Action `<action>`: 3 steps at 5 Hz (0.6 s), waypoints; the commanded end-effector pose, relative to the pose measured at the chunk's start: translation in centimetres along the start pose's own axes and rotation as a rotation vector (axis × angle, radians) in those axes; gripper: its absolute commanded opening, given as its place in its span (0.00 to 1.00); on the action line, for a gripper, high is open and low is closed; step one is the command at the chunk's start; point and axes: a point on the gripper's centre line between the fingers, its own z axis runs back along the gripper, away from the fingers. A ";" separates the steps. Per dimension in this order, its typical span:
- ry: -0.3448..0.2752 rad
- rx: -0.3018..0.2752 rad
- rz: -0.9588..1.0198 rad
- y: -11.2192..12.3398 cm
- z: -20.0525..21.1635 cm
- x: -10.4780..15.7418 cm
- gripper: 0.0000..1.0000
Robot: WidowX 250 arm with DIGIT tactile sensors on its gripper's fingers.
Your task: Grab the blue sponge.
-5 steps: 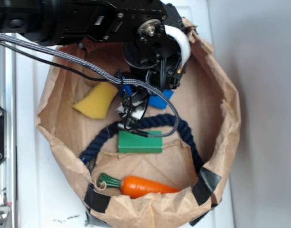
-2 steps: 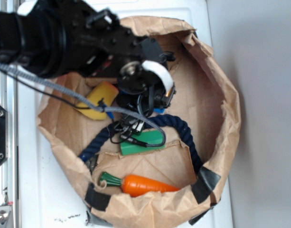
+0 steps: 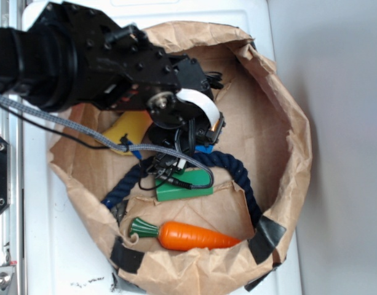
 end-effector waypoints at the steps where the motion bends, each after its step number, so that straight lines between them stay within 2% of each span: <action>1: -0.012 -0.007 0.002 -0.4 1.1 1.1 0.00; 2: -0.011 -0.081 0.148 -0.1 6.2 1.6 0.00; 3: -0.032 -0.117 0.362 0.0 11.2 2.0 0.00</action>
